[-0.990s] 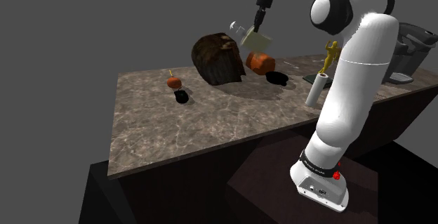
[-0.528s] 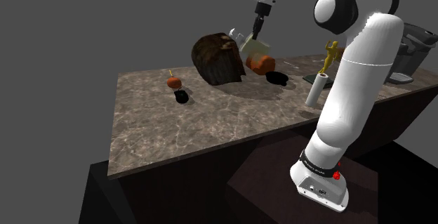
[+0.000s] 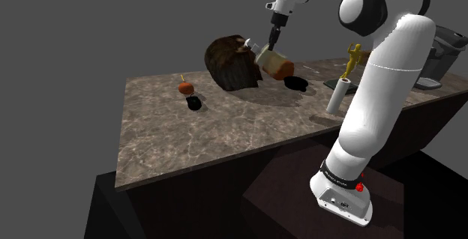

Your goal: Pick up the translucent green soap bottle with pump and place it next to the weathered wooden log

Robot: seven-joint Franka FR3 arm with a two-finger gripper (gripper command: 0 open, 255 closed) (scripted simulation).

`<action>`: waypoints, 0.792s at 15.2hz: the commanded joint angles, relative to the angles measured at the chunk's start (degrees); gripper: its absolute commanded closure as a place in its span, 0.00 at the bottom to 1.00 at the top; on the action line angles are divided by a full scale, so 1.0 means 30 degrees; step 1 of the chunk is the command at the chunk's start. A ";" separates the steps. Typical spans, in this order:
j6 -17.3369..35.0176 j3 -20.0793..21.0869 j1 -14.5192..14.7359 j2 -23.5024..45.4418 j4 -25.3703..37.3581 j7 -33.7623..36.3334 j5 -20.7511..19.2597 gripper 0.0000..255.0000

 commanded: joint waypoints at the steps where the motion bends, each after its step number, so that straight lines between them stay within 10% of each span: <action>1: 0.0538 0.0016 0.0020 0.0032 -0.0506 -0.0099 0.0037 1.00; 12: 0.3240 0.0096 0.0103 0.0208 -0.3112 -0.0660 0.0283 1.00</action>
